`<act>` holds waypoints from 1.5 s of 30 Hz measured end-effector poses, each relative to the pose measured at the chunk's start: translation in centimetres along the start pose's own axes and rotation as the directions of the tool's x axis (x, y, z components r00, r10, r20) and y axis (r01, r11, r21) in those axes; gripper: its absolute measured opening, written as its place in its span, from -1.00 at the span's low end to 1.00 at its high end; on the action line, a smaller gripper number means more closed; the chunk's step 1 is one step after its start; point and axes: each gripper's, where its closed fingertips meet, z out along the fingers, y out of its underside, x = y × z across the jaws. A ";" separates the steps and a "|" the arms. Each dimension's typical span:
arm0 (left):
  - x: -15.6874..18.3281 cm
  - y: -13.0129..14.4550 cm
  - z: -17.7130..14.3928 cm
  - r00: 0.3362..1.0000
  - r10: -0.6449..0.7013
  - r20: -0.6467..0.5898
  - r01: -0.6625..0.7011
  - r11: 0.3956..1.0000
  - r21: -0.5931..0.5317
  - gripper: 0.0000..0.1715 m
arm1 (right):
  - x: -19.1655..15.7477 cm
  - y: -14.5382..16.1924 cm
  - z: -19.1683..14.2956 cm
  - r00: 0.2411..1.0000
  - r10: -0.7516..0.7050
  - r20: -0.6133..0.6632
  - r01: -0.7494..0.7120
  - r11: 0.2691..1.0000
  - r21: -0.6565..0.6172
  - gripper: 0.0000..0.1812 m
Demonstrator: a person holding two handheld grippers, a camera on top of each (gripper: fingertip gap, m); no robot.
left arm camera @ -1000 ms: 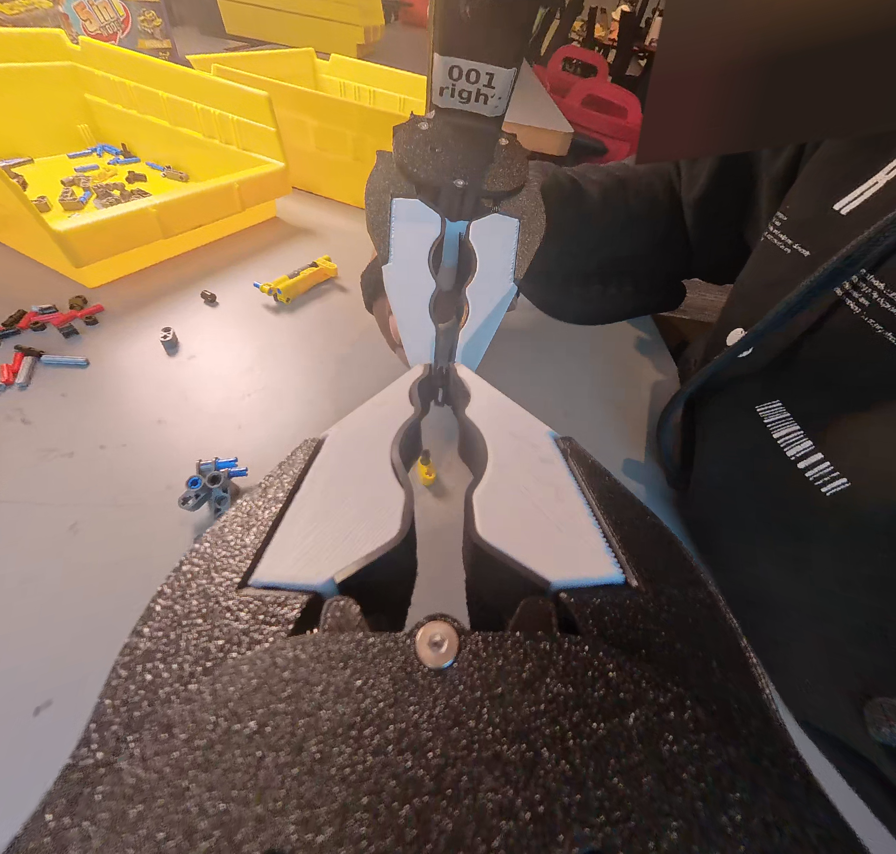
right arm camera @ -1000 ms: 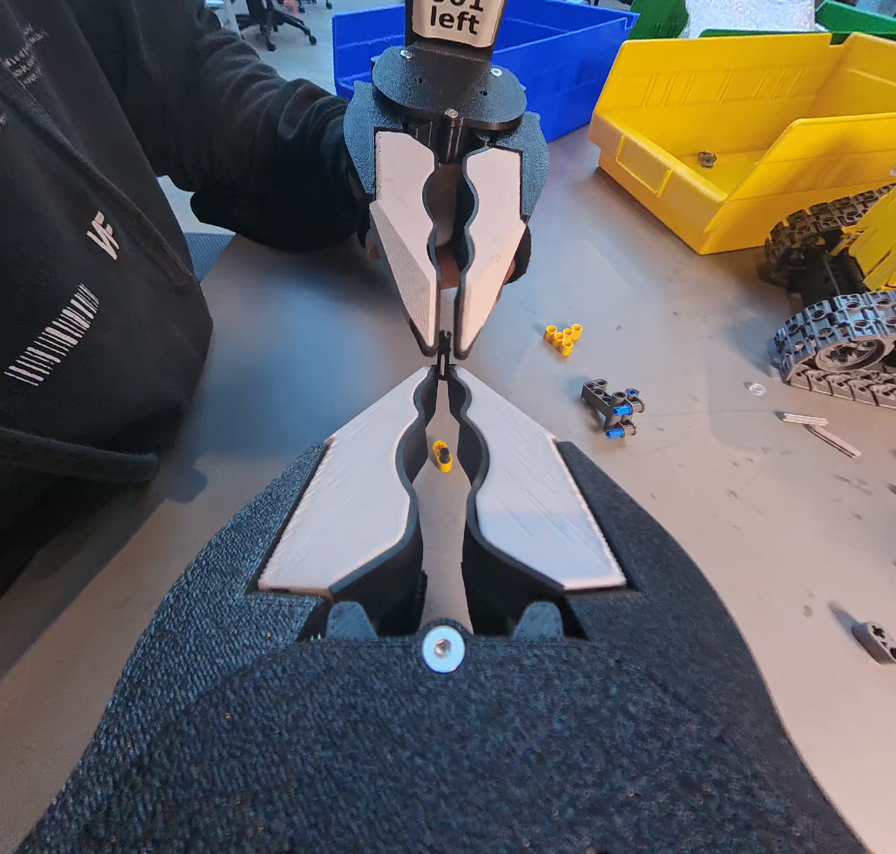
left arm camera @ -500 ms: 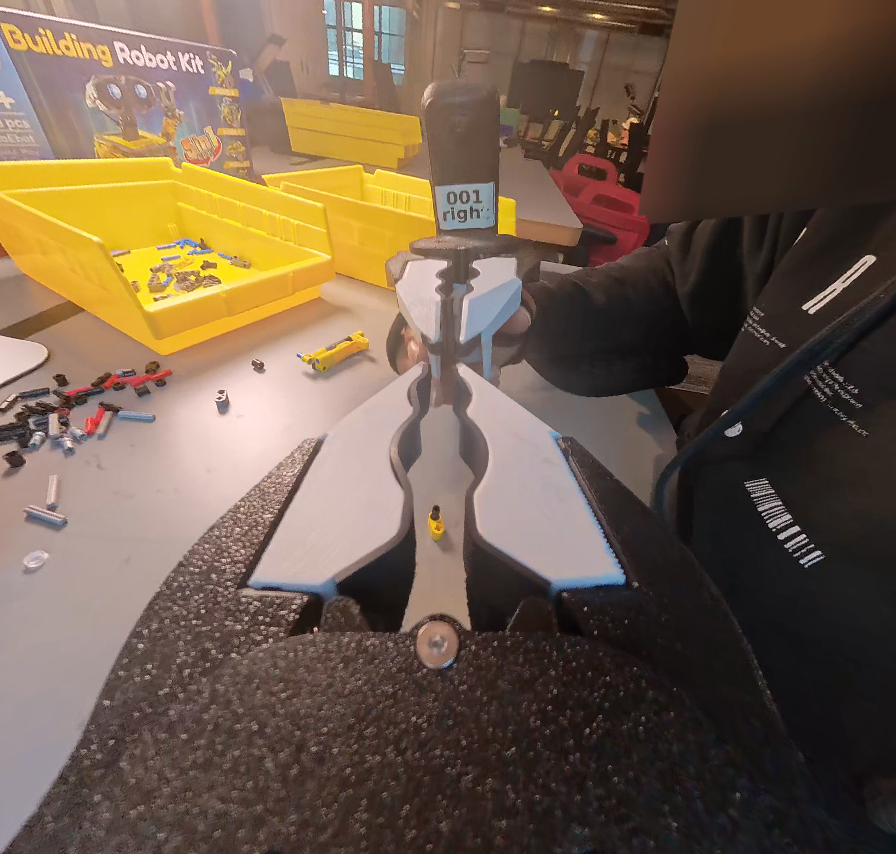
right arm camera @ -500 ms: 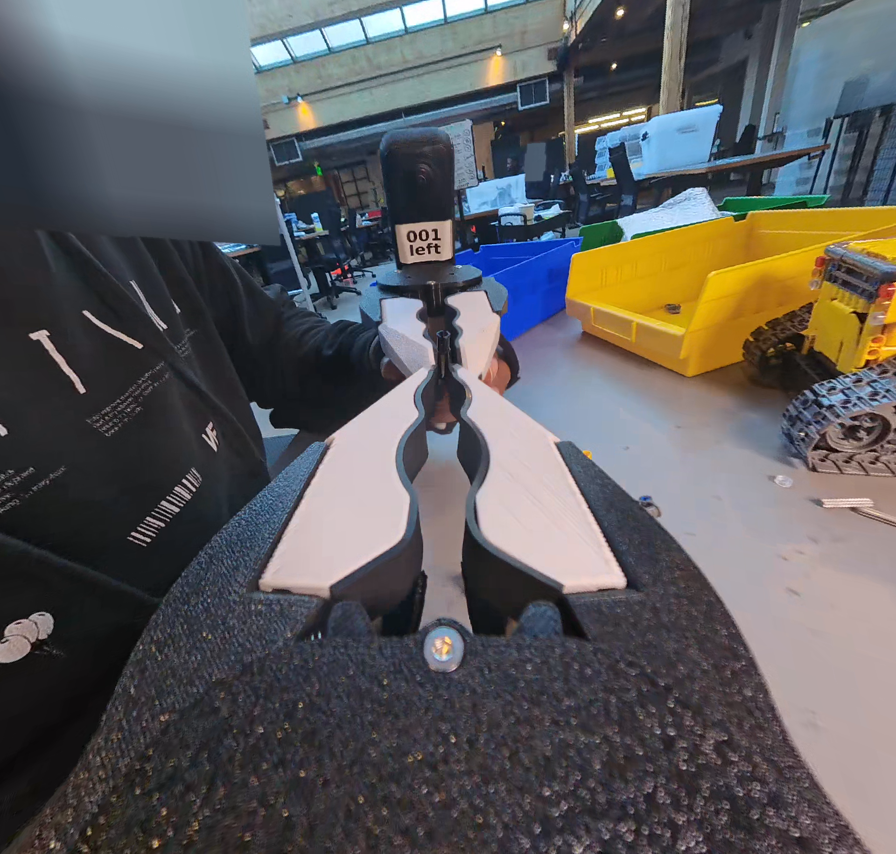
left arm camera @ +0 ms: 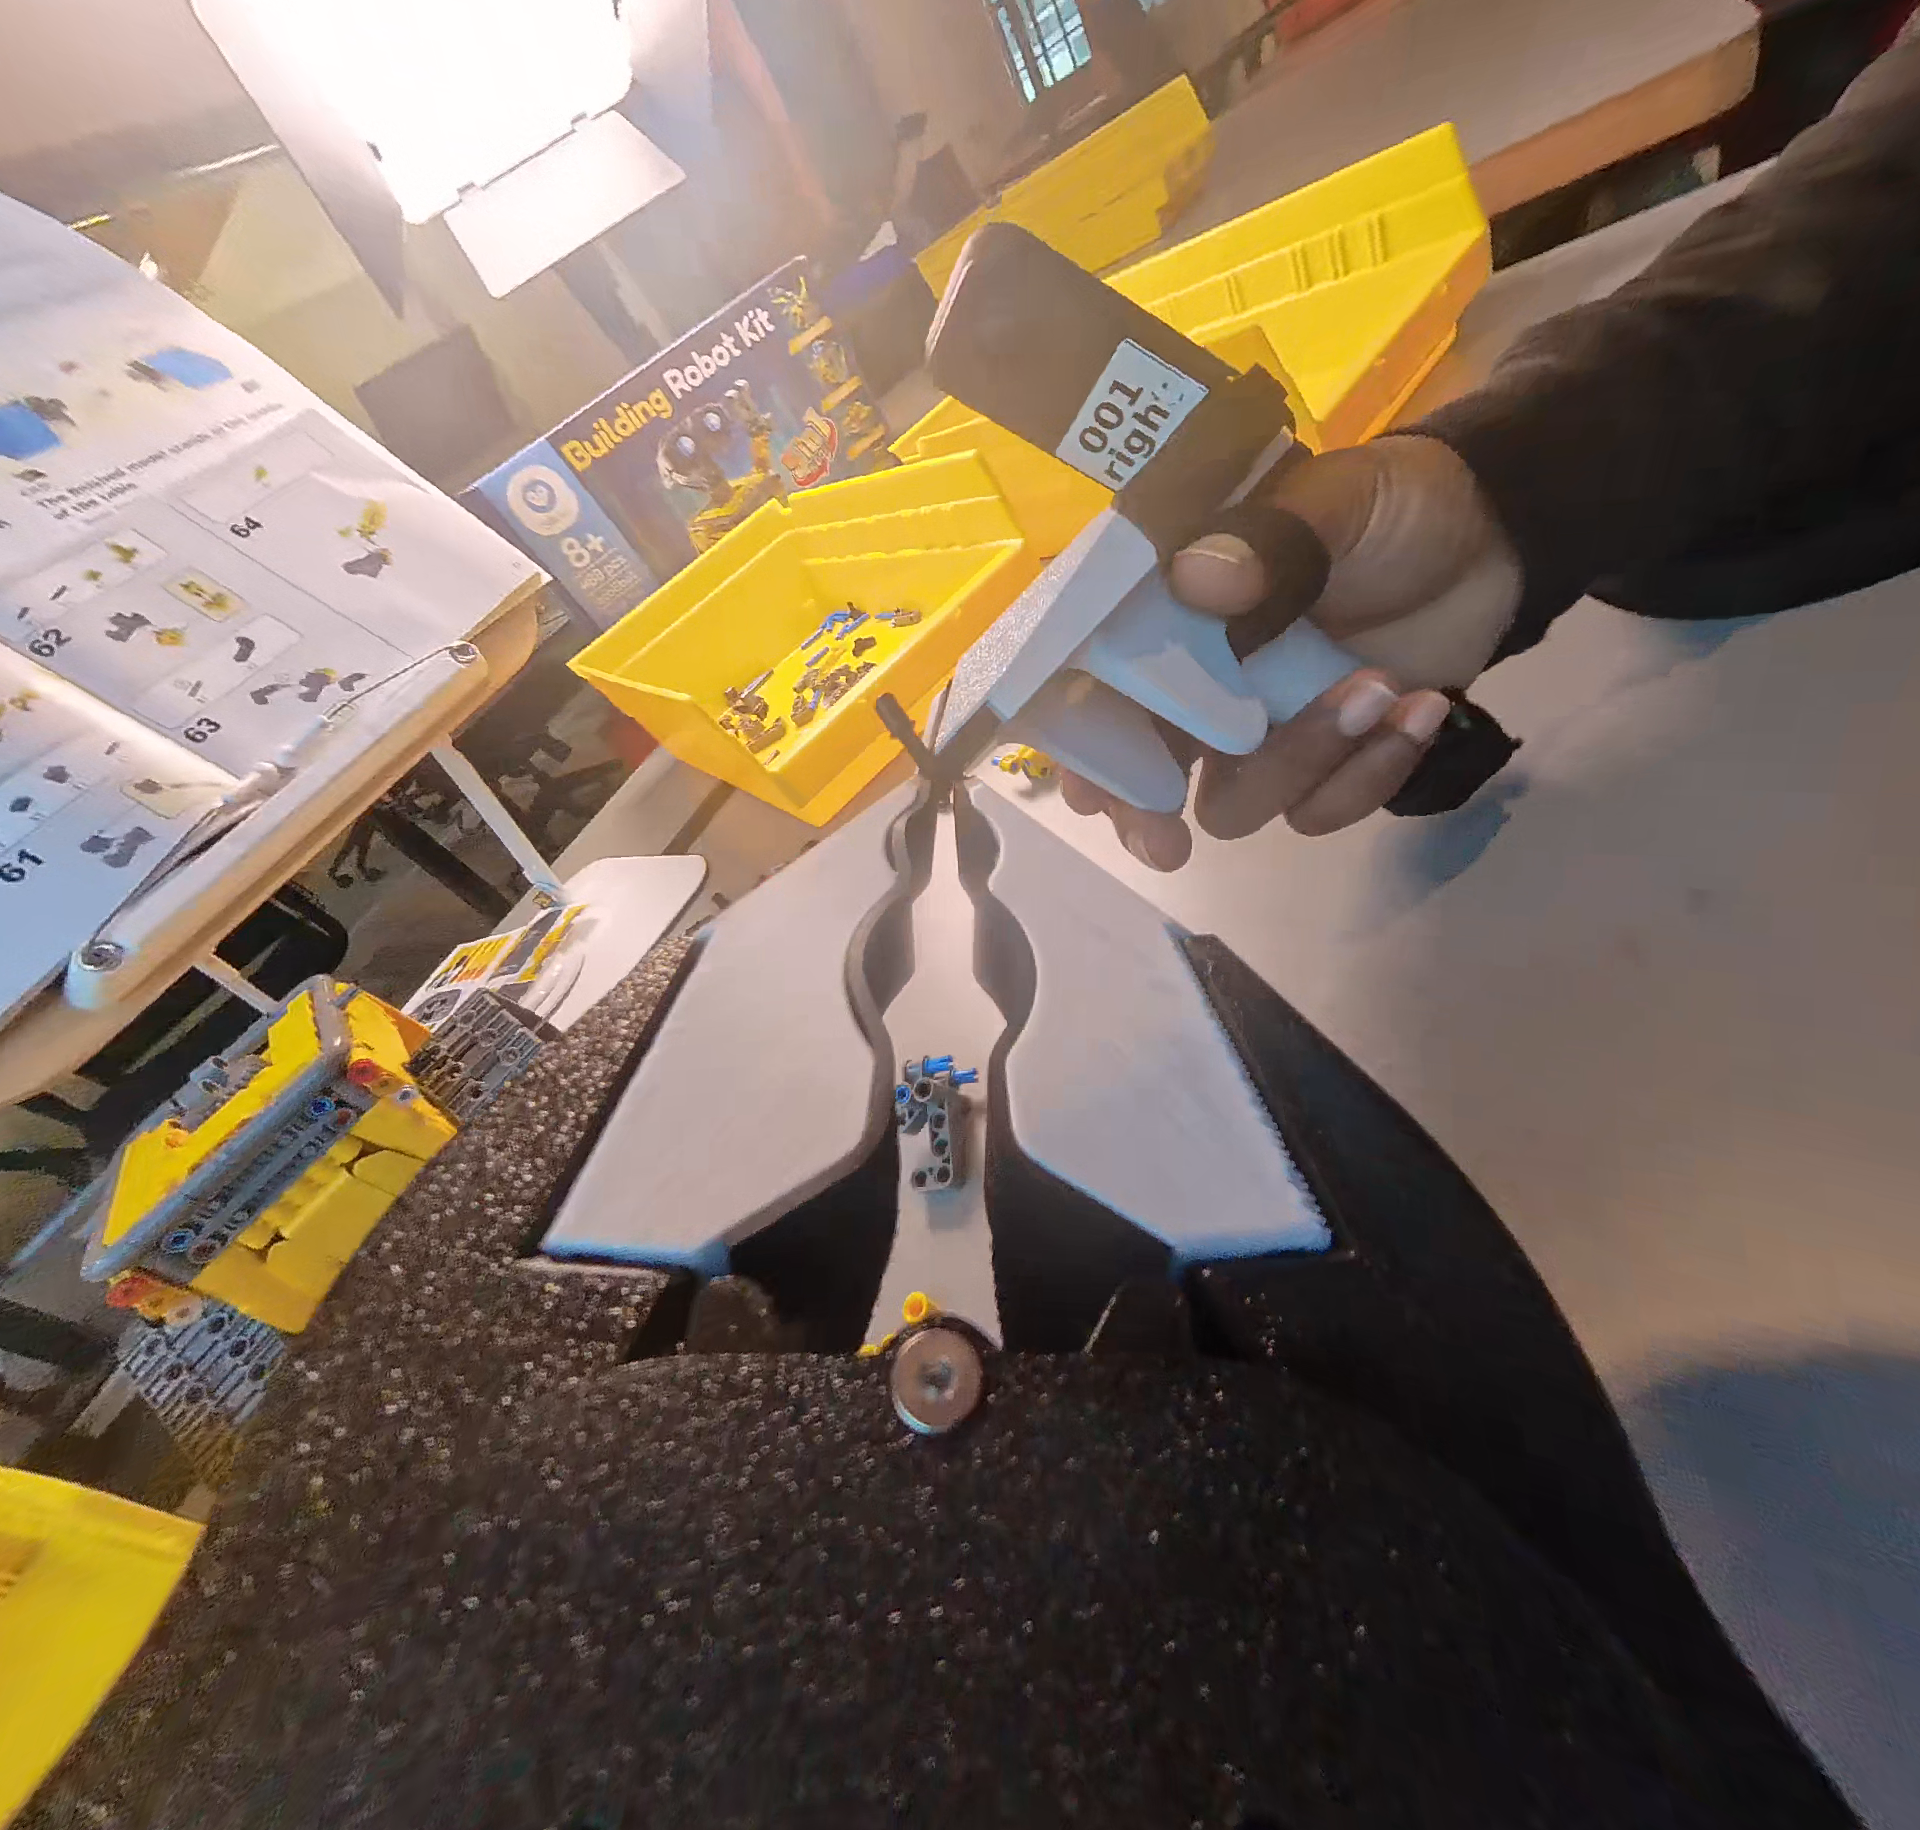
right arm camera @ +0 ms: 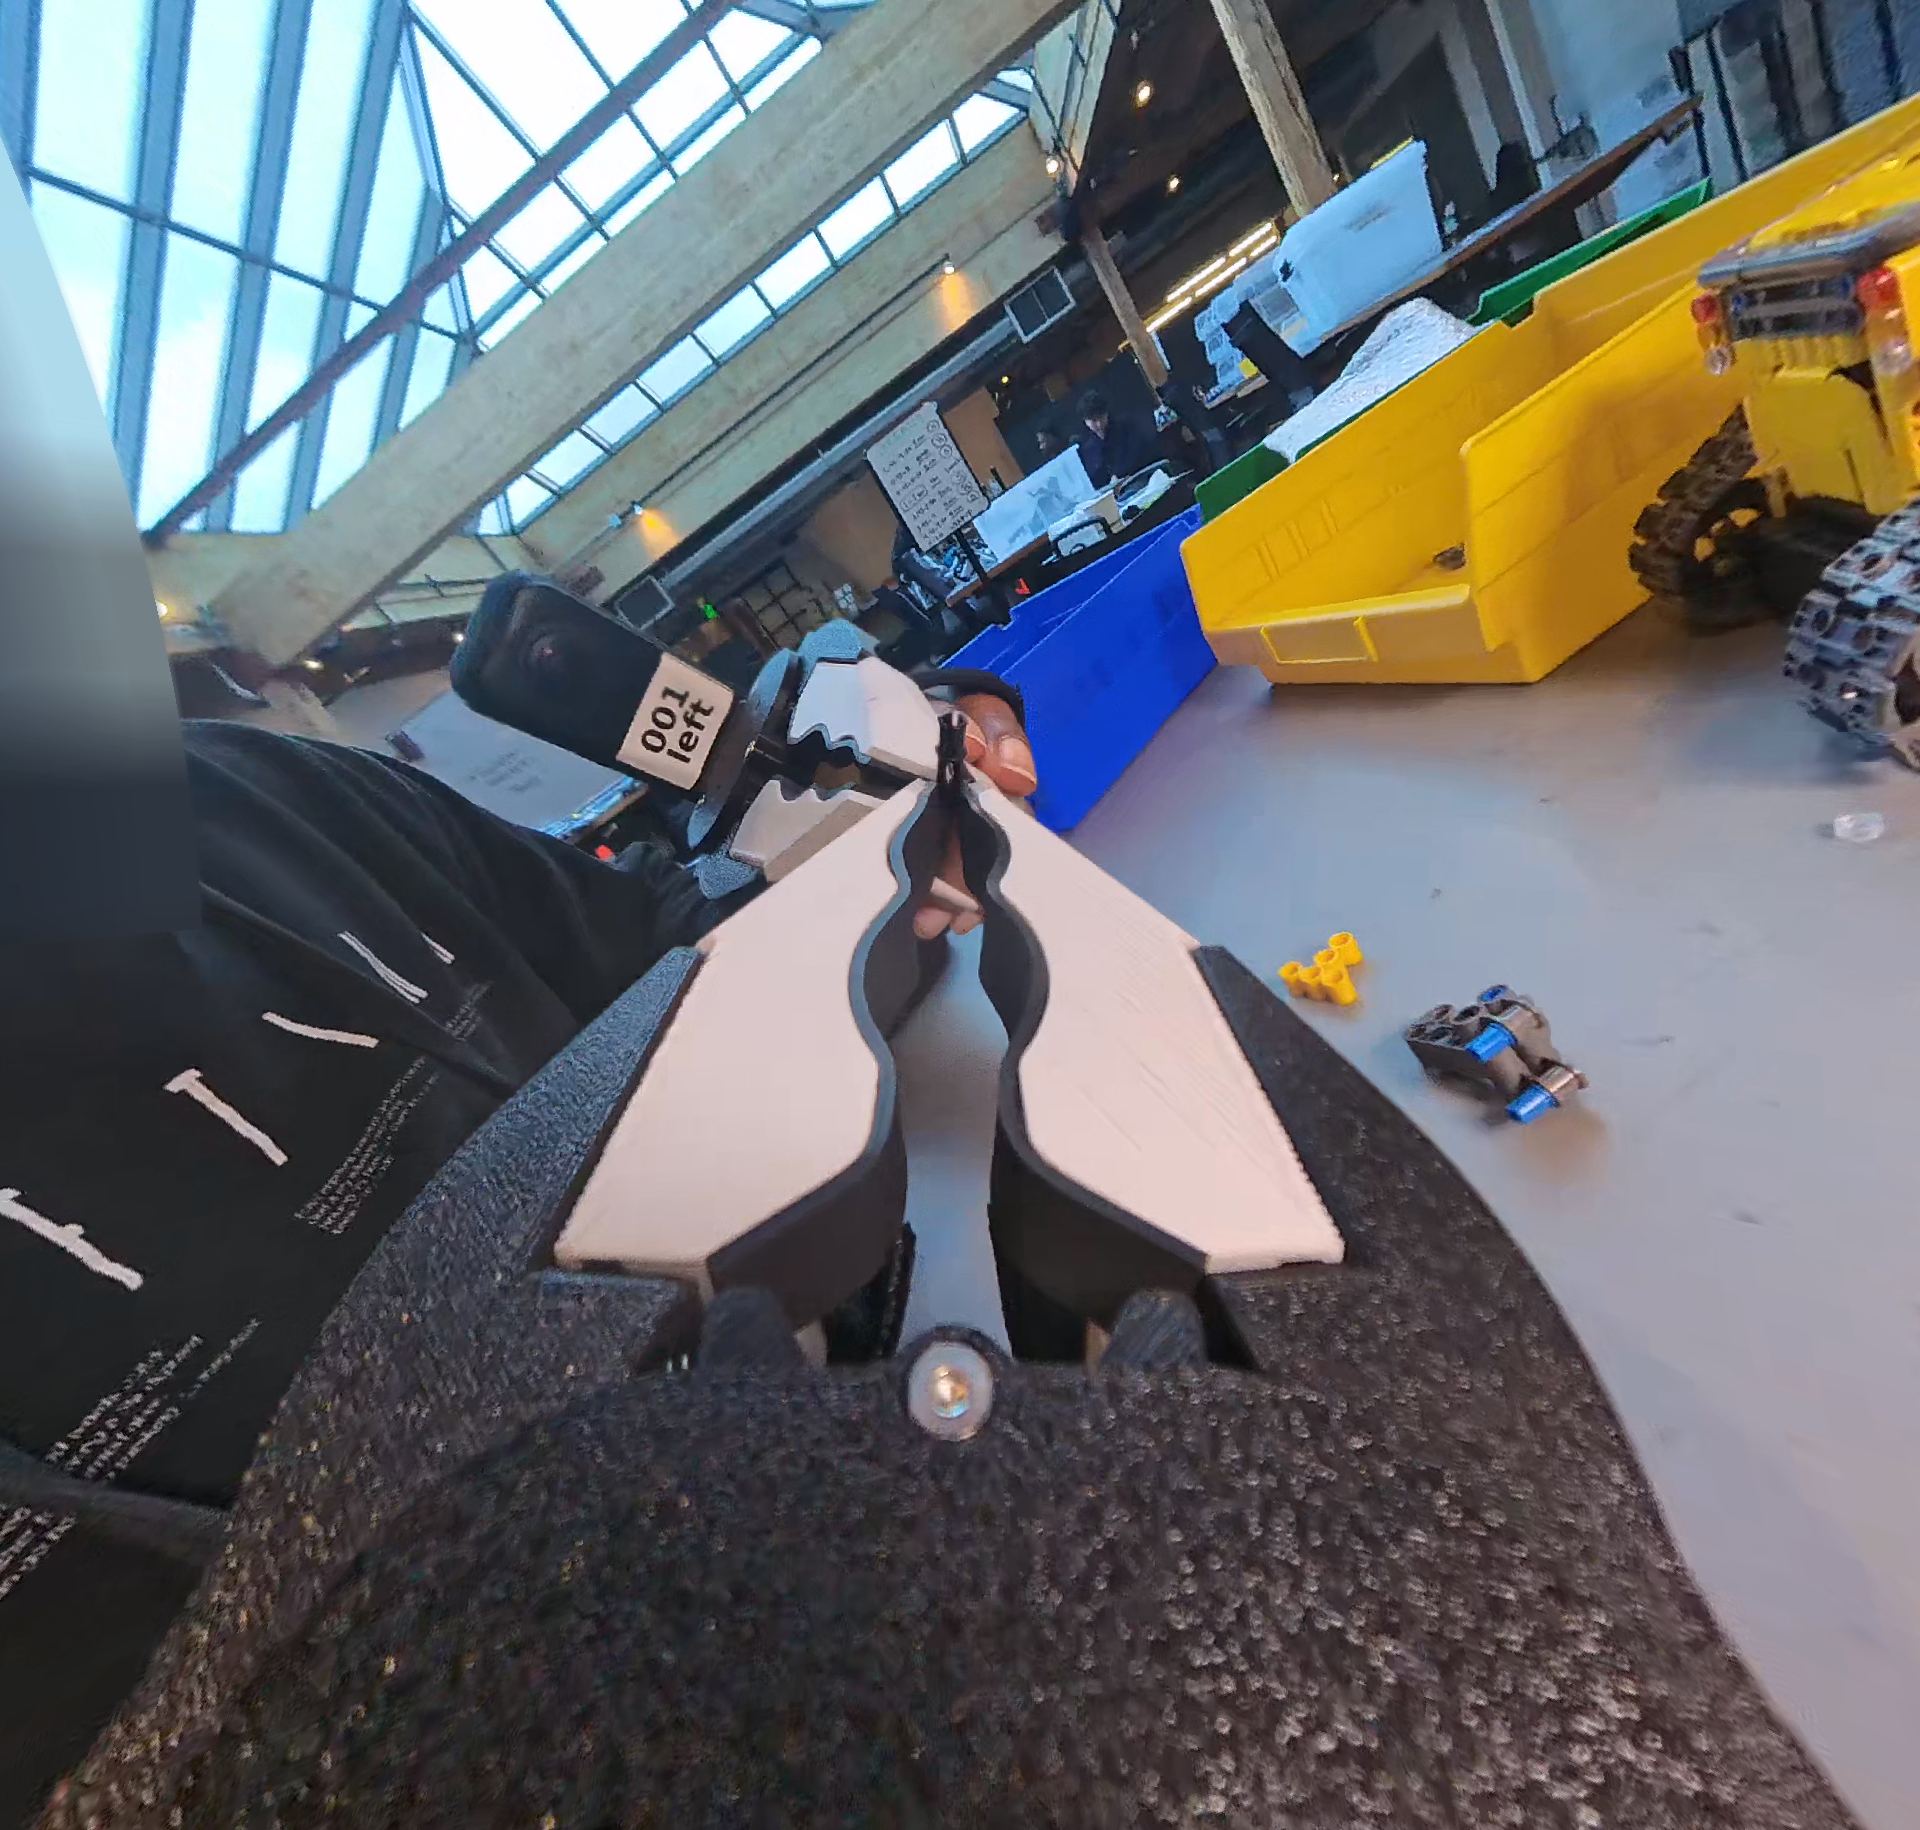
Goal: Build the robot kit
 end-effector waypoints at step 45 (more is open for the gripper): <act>3.0 2.0 -0.1 0.968 0.209 -0.139 -0.216 0.976 -0.038 -1.00 | 0.0 2.8 -2.9 0.959 -0.277 0.064 0.279 0.876 -0.394 -0.85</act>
